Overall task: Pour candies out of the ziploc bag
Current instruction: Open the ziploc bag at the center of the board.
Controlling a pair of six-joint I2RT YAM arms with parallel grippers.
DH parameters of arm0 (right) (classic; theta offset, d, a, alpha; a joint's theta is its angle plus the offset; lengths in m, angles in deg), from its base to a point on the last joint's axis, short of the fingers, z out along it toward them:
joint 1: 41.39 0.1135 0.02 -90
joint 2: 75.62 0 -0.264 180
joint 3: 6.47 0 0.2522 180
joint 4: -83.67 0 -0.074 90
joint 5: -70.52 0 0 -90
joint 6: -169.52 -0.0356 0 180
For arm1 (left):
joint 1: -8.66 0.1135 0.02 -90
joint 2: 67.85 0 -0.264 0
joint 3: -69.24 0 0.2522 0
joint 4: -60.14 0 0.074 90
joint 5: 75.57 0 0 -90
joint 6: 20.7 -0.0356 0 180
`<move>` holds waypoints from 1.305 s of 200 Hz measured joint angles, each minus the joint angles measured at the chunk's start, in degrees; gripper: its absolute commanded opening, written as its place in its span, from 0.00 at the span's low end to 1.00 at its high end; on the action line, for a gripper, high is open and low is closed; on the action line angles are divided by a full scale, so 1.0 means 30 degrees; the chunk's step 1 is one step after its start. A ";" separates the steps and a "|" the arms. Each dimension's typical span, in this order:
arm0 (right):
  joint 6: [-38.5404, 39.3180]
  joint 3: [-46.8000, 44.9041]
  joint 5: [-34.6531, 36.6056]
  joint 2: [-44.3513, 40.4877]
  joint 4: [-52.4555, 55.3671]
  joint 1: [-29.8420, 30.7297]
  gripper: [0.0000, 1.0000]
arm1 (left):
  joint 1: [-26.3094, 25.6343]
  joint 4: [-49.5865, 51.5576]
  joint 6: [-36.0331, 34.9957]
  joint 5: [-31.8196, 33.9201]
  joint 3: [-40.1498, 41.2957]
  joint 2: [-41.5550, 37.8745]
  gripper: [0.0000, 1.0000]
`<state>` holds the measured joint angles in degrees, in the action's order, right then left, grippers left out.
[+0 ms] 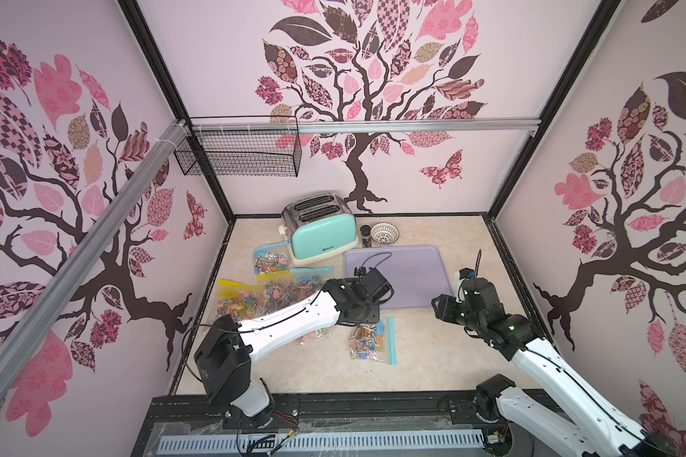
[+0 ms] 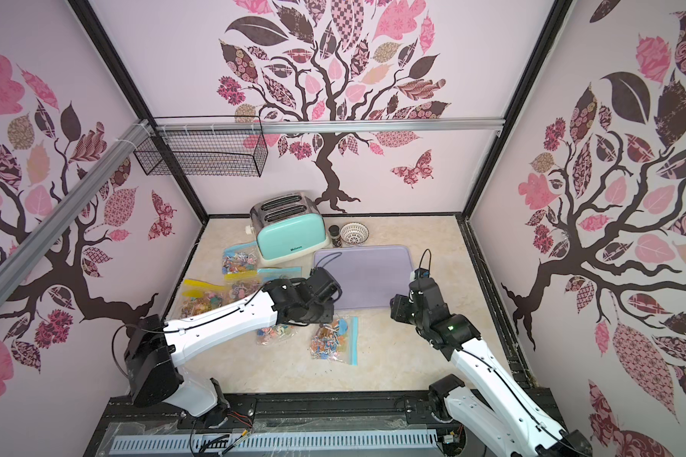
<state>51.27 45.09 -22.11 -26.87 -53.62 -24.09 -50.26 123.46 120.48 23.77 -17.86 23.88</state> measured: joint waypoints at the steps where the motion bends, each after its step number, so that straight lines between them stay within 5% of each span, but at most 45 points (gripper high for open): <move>1: 0.0007 0.0000 -0.0102 0.0044 -0.0015 -0.0117 0.54 | -0.0066 0.0000 0.0007 -0.0015 0.0000 0.0029 0.36; 19: 0.0627 -0.0087 -0.1537 0.1056 -0.0554 -0.2120 0.53 | -0.1712 -0.0291 0.1268 -0.0466 0.0000 0.1333 0.33; 44: 0.0984 -0.0481 -0.2718 0.1559 -0.1188 -0.2455 0.53 | -0.2696 -0.0466 0.2390 -0.0860 -0.0291 0.3330 0.27; 94: 0.0925 -0.1566 -0.3628 0.1727 -0.2535 -0.2455 0.54 | -0.2703 -0.1282 0.3497 -0.1013 -0.0663 0.5282 0.35; 261: 0.0852 -0.2594 -0.4000 0.1705 -0.3446 -0.2455 0.55 | -0.2696 -0.0546 0.3497 -0.0488 -0.3526 0.8415 0.34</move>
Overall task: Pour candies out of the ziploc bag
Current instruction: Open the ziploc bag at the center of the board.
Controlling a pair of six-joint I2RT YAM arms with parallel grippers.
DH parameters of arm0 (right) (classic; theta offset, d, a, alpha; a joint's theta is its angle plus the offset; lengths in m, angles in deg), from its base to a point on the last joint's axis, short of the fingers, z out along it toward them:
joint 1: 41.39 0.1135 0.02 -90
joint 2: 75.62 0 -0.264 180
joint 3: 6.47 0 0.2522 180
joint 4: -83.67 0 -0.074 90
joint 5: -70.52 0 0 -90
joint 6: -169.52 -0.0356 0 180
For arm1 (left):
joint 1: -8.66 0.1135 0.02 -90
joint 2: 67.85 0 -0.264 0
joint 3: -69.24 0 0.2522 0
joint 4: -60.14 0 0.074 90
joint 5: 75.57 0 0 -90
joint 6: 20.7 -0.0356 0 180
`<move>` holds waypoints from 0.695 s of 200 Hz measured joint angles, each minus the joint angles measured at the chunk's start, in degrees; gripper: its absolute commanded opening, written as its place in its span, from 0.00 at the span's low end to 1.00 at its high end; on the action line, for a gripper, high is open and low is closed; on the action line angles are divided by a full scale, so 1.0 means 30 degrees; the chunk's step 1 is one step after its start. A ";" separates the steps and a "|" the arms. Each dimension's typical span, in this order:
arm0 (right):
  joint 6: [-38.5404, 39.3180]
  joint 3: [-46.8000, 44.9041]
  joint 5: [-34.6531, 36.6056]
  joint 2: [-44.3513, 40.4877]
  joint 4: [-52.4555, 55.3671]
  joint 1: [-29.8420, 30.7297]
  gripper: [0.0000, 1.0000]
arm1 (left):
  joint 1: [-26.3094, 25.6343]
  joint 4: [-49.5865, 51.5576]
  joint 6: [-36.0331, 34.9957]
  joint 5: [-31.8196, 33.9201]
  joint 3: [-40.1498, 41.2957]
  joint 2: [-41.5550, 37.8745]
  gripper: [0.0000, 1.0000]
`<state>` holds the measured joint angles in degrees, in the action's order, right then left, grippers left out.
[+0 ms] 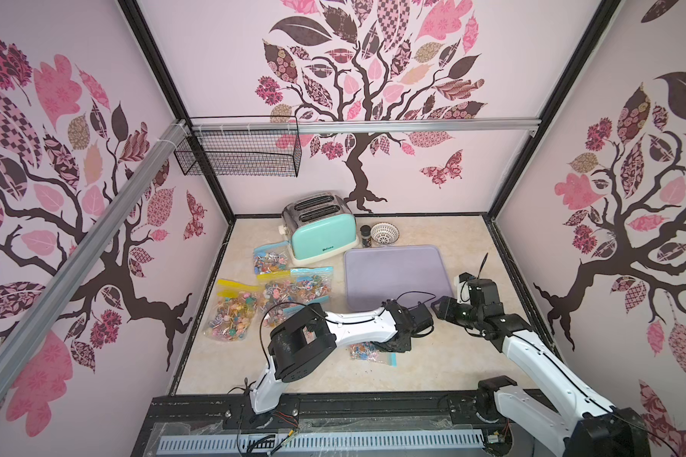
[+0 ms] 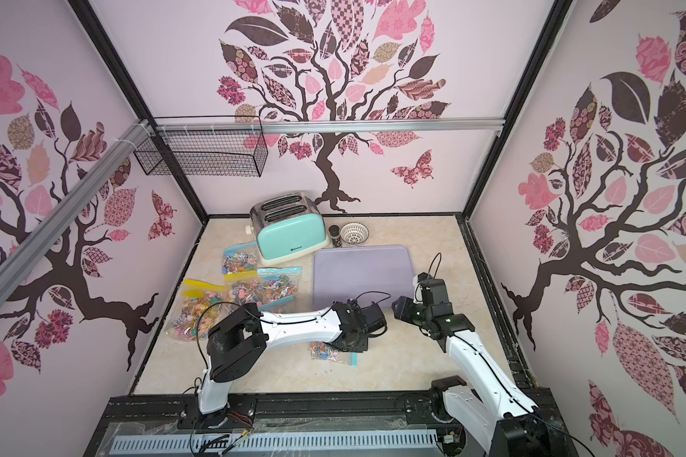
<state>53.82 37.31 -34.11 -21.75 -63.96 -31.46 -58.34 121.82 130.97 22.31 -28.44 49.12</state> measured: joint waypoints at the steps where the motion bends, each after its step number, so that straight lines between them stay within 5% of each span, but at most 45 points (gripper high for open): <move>1: 0.0000 0.0000 0.0000 0.0000 0.0000 0.0000 0.55 | -0.0007 0.0007 0.0000 0.0000 0.0000 0.0000 0.34; 139: 0.0000 -0.0036 -0.0080 0.0000 -0.0015 0.0000 0.54 | -0.0022 0.0051 0.0022 -0.0517 -0.0211 0.0357 0.26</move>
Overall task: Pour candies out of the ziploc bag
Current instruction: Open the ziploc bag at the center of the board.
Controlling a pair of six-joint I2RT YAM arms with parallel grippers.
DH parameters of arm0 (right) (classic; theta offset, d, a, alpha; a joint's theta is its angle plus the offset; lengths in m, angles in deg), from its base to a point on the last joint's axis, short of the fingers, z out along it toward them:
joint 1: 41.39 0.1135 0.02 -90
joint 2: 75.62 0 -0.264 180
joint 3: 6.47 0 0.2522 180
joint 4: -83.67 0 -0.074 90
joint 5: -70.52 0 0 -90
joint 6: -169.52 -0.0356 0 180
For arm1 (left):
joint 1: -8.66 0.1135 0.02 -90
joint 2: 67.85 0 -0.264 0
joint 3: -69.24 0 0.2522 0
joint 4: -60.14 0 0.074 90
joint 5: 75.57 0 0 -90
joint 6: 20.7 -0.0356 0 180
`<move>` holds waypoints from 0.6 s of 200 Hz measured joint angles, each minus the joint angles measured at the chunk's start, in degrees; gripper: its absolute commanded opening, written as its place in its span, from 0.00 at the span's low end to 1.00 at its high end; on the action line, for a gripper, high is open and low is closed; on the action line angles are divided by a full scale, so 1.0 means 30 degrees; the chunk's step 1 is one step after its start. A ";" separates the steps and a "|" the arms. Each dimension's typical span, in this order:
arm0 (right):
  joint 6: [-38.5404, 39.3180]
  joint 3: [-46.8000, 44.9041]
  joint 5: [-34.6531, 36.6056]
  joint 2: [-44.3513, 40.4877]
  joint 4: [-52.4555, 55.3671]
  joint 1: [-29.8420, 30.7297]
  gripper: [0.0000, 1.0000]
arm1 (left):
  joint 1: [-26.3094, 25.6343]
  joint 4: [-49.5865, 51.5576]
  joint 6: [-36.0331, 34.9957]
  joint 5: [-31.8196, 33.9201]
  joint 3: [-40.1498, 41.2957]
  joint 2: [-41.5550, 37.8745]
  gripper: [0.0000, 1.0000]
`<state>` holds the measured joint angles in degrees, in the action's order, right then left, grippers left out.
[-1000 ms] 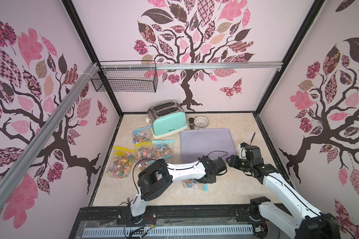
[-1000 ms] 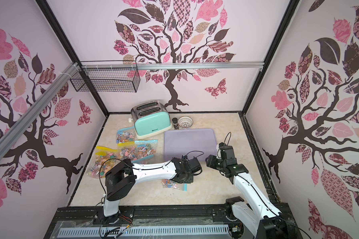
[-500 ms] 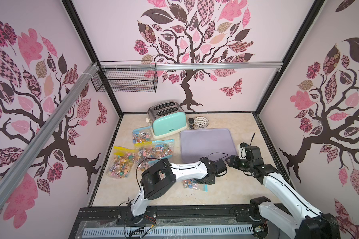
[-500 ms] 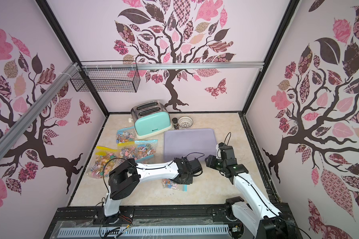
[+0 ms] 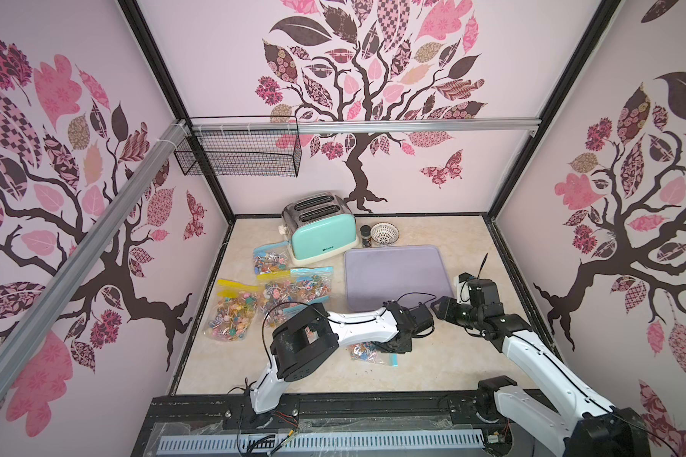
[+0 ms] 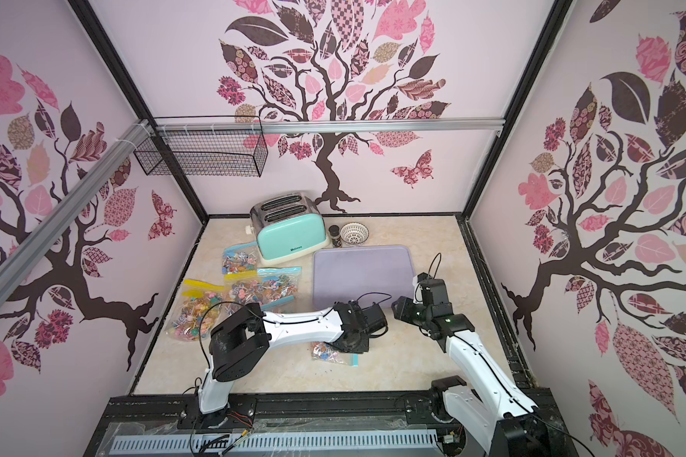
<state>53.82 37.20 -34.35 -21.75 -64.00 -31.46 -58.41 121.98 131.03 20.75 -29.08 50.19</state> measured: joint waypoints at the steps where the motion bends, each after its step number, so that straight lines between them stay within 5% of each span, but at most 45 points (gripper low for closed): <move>1: 0.0000 0.0000 0.0000 0.0000 0.0000 0.0000 0.54 | 0.0000 0.0007 -0.0022 0.0000 -0.0007 0.0000 0.26; 75: 0.0007 -0.0022 -0.0160 -0.0015 -0.0022 0.0000 0.51 | 0.0000 0.0364 0.0080 0.0044 -0.0240 0.0175 0.00; 120: 0.0080 -0.0495 -0.1778 0.0168 -0.0612 0.0007 0.49 | 0.0000 -0.0576 -0.0299 0.0146 0.0729 -0.0517 0.00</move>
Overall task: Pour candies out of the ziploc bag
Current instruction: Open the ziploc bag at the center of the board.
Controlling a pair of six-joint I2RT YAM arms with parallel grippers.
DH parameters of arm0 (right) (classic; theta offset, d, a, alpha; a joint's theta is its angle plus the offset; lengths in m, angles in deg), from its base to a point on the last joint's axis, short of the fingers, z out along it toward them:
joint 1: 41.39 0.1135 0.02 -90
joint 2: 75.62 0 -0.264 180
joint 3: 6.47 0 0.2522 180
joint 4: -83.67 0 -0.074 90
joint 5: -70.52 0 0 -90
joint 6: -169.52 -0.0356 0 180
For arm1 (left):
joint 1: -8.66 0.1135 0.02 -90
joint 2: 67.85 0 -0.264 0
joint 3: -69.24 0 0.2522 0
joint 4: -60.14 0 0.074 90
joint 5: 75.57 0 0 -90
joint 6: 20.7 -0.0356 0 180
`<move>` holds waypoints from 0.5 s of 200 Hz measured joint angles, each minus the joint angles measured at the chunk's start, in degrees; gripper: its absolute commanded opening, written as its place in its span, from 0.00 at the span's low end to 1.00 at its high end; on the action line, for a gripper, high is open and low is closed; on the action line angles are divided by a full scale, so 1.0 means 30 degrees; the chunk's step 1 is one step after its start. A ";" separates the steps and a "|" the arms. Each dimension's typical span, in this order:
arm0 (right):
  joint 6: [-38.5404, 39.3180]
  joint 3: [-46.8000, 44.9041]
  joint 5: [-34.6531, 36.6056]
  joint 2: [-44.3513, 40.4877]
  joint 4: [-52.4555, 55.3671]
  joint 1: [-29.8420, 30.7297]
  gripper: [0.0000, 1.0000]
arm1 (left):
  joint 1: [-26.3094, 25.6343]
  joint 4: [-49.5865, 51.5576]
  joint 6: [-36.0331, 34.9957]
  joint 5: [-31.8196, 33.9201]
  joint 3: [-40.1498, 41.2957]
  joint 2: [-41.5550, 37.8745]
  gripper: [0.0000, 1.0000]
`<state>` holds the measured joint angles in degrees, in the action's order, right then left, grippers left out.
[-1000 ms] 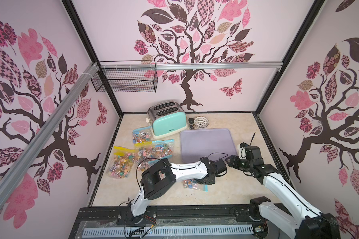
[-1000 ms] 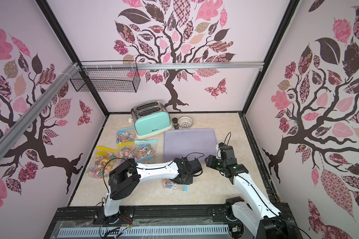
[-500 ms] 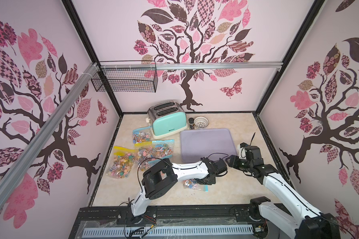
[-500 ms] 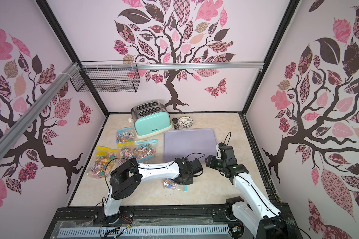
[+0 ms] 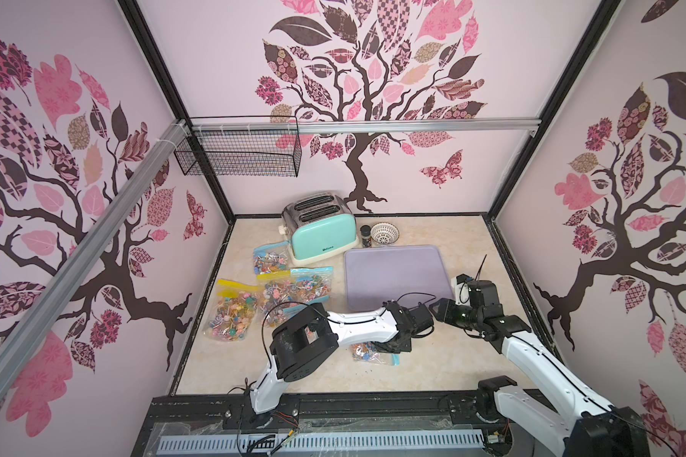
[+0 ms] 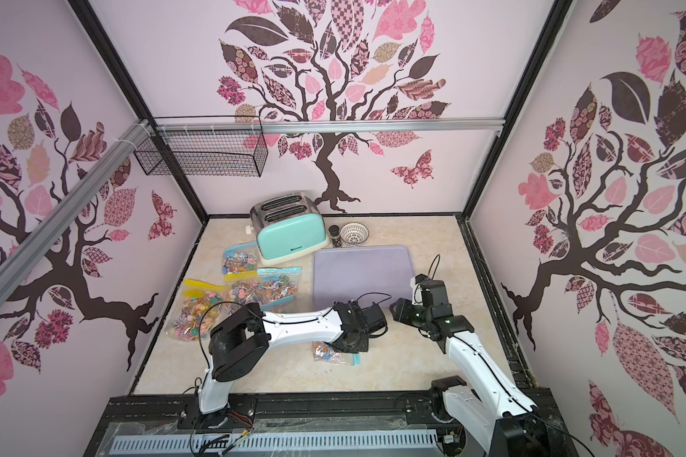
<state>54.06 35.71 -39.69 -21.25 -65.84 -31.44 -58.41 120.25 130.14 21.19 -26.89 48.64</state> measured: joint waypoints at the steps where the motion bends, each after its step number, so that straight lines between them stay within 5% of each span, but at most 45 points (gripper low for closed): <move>1: -0.0007 -0.0007 -0.0051 0.0022 -0.0036 0.0000 0.49 | 0.0000 -0.0095 -0.0022 -0.0015 0.0102 -0.0073 0.00; 57: -0.0255 -0.0670 -0.3759 0.2397 -0.2331 0.3592 0.47 | 0.0277 -0.3555 -0.1239 -0.0488 0.4350 -0.3847 0.00; 100: -0.0809 -0.1865 -0.5938 0.4532 -0.4495 0.4954 0.42 | 0.0692 -0.6069 -0.1290 -0.1311 0.6331 -0.4299 0.00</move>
<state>51.64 30.12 -57.50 -7.65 -79.32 -16.57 -56.33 102.04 126.27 17.26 -7.90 35.75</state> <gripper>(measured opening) 0.428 0.049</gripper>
